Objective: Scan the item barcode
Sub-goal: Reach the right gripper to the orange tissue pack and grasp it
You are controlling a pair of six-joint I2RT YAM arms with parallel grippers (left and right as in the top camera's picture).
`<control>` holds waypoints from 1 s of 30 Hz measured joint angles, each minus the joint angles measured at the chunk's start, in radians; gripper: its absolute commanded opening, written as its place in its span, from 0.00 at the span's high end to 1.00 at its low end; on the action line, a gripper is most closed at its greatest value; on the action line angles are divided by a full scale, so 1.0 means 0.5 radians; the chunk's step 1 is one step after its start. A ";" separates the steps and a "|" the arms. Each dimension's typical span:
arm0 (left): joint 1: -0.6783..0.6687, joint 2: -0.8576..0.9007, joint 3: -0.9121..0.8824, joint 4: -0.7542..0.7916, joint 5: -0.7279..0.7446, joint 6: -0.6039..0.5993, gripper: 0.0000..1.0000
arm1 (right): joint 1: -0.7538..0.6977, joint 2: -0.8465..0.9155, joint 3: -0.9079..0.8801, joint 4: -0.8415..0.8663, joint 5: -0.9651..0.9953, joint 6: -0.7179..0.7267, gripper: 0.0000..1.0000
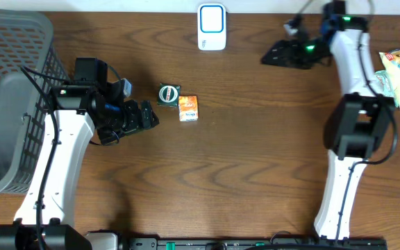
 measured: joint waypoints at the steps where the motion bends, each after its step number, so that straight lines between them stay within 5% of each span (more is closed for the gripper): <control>1: 0.001 0.000 0.000 0.000 -0.001 0.000 0.02 | 0.058 0.000 0.000 0.002 -0.018 0.004 0.01; 14: 0.001 0.000 0.000 0.000 -0.001 0.000 0.02 | 0.728 -0.001 -0.216 0.253 0.051 0.105 0.01; 15: 0.001 0.000 0.000 0.001 0.000 0.000 0.02 | 0.766 -0.001 -0.226 0.255 0.077 0.121 0.04; 18: 0.001 0.000 0.000 0.000 -0.001 0.000 0.02 | 0.869 -0.001 -0.228 0.265 0.209 0.191 0.37; 30: 0.001 0.000 0.000 0.001 -0.001 0.000 0.02 | 1.037 -0.001 -0.311 0.420 0.609 0.709 0.35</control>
